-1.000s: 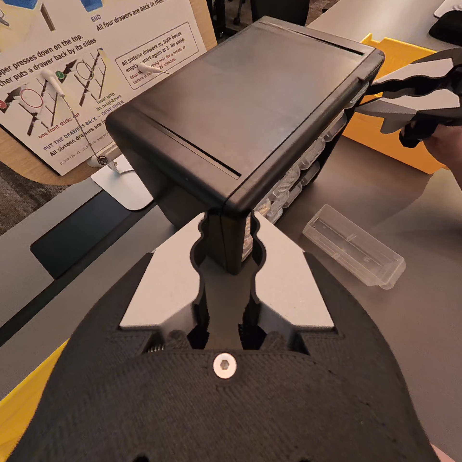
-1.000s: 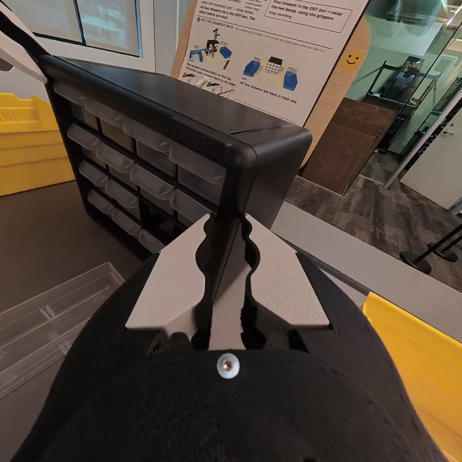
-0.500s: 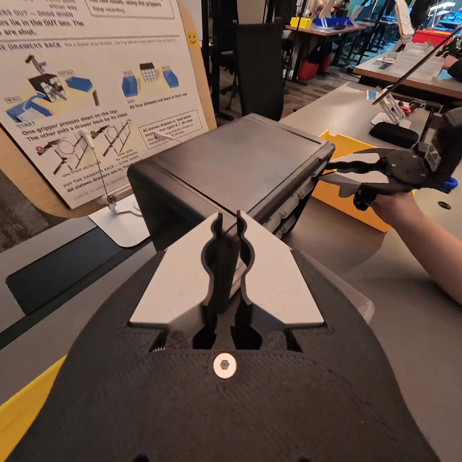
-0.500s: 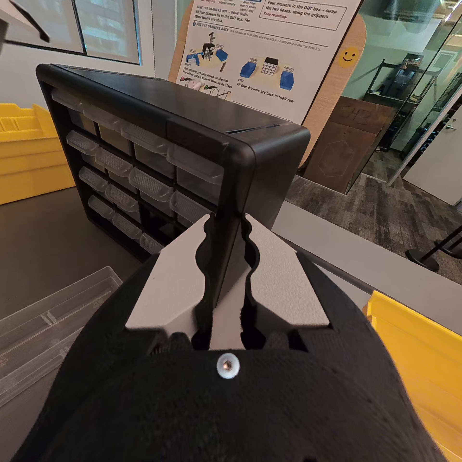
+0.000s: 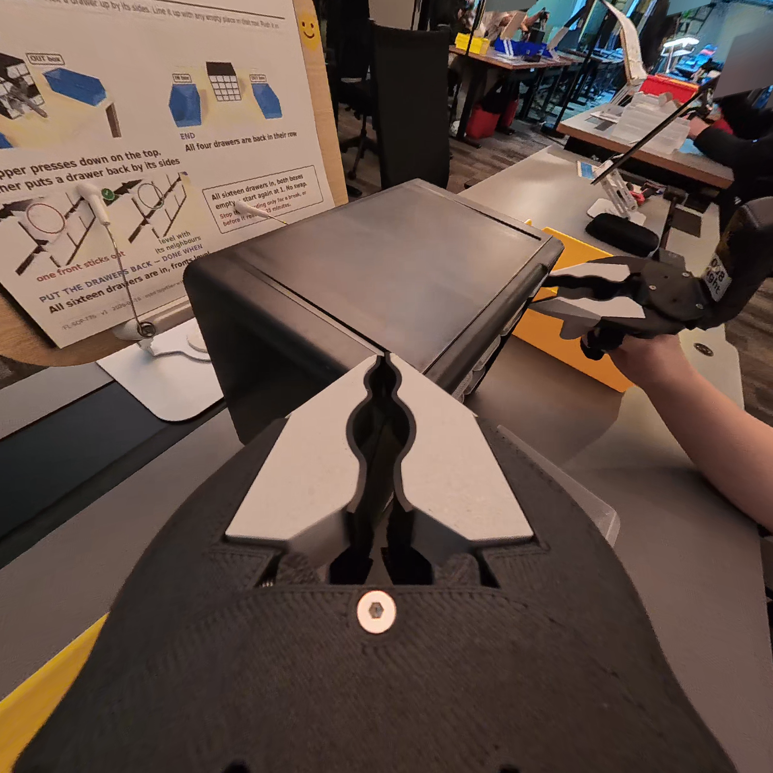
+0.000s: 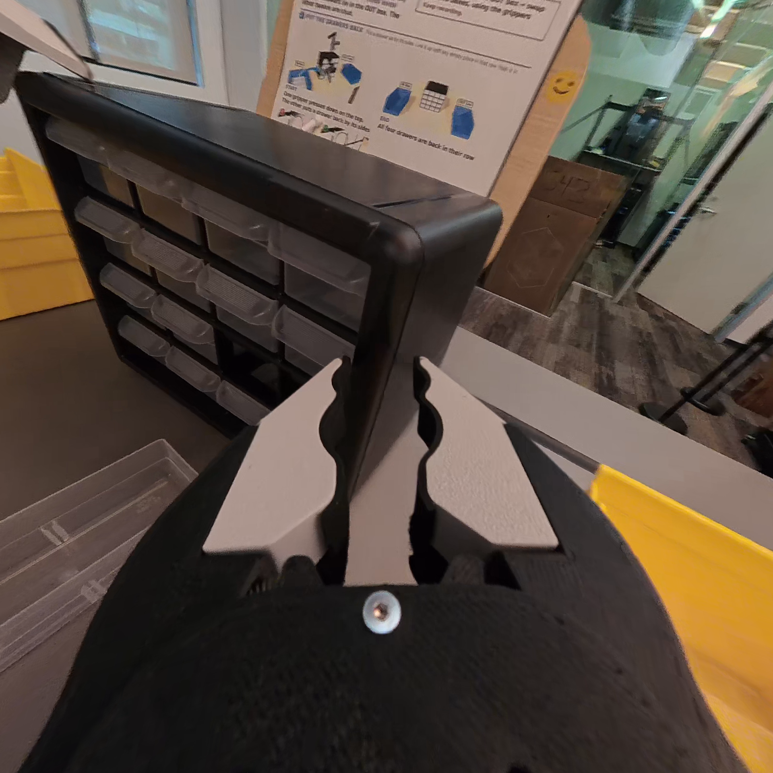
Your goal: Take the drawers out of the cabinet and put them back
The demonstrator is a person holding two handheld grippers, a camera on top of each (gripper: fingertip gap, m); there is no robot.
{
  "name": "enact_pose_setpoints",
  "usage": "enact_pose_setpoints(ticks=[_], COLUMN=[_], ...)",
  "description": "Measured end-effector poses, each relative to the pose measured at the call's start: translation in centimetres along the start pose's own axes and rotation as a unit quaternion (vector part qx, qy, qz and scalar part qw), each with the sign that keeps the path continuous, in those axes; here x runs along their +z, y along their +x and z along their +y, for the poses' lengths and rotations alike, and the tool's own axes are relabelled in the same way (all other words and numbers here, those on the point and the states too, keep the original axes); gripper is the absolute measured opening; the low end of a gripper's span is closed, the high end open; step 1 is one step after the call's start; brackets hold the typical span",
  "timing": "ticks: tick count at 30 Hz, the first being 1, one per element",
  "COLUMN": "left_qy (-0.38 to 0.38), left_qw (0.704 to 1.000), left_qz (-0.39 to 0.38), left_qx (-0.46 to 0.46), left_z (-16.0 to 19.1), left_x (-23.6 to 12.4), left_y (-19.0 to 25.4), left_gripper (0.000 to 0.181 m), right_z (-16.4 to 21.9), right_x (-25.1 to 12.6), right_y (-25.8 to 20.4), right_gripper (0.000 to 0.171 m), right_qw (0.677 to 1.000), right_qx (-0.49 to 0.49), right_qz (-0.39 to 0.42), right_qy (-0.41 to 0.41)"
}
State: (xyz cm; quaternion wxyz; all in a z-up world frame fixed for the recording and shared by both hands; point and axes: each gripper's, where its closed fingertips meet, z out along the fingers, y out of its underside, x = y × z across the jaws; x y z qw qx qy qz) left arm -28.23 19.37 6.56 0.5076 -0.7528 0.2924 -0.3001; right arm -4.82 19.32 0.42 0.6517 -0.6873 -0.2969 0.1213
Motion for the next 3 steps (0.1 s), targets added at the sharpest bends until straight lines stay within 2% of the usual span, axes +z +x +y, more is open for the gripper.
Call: enact_pose_setpoints(ticks=[3], left_qy=[0.000], left_qw=[1.000], left_qz=[-0.002], left_qx=[0.006], left_z=[0.0], left_x=[0.0], left_y=[0.0], left_gripper=[0.000], right_z=[-1.2], right_x=[-2.7], right_y=[-1.2], right_gripper=[0.027], right_qw=[0.998], right_qx=[-0.036], right_qz=[0.055], right_qy=[-0.018])
